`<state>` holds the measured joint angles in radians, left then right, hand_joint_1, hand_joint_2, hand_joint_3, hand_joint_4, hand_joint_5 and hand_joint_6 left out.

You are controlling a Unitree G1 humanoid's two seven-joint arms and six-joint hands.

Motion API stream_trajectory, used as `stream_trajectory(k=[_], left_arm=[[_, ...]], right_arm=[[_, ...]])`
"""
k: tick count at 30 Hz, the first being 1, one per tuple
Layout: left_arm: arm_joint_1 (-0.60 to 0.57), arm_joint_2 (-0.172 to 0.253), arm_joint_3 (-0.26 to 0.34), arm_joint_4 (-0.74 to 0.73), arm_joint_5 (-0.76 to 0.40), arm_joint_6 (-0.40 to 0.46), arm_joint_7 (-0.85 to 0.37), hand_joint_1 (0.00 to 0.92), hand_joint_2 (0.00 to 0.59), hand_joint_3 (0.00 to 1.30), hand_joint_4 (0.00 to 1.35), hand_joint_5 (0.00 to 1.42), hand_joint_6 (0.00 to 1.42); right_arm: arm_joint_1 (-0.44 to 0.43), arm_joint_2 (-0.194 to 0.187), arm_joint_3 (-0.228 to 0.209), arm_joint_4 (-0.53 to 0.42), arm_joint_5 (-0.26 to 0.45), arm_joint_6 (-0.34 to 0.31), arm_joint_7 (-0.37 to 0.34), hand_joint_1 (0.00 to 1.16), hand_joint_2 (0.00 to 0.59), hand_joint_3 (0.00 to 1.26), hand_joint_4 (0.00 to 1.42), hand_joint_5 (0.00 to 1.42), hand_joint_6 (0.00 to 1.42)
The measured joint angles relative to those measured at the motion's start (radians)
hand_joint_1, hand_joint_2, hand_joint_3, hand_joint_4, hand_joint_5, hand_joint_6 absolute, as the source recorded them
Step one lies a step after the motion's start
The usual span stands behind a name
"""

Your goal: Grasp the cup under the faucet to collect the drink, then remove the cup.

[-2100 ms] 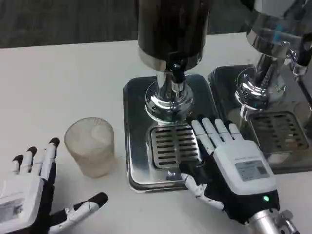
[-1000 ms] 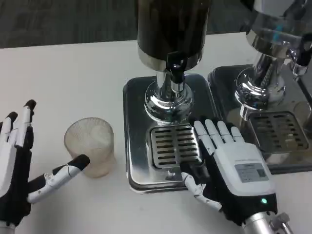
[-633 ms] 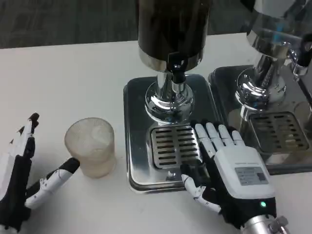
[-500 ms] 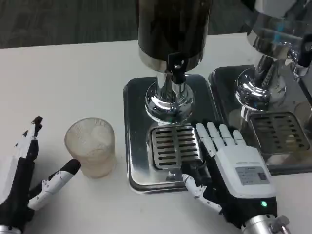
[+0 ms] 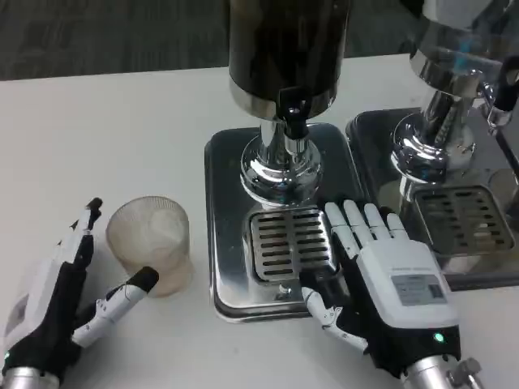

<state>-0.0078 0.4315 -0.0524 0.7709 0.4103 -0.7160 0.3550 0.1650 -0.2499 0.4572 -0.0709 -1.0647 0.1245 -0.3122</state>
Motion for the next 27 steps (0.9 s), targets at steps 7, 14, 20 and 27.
stream_trajectory(k=[7,14,20,27], left_arm=[[-0.048,-0.001,-0.038,0.058,0.025,0.003,0.0,0.0,0.0,0.0,0.0,0.0,0.0],[-0.086,-0.017,-0.046,0.103,0.027,-0.003,0.012,0.0,0.0,0.0,0.0,0.0,0.0],[-0.127,-0.04,-0.049,0.15,0.024,-0.006,0.029,0.001,0.0,0.0,0.0,0.0,0.0],[-0.166,-0.048,-0.073,0.187,0.03,-0.006,0.044,0.079,0.0,0.0,0.0,0.0,0.0]], right_arm=[[-0.001,-0.003,0.004,0.0,0.007,-0.004,0.007,0.19,0.431,0.03,0.0,0.0,0.0],[-0.004,-0.006,0.011,0.003,0.009,-0.004,0.019,0.18,0.407,0.03,0.0,0.0,0.0],[-0.006,-0.007,0.011,0.003,0.009,-0.004,0.024,0.18,0.4,0.03,0.0,0.0,0.0],[-0.006,-0.008,0.01,0.002,0.01,-0.004,0.027,0.17,0.4,0.05,0.0,0.0,0.0]])
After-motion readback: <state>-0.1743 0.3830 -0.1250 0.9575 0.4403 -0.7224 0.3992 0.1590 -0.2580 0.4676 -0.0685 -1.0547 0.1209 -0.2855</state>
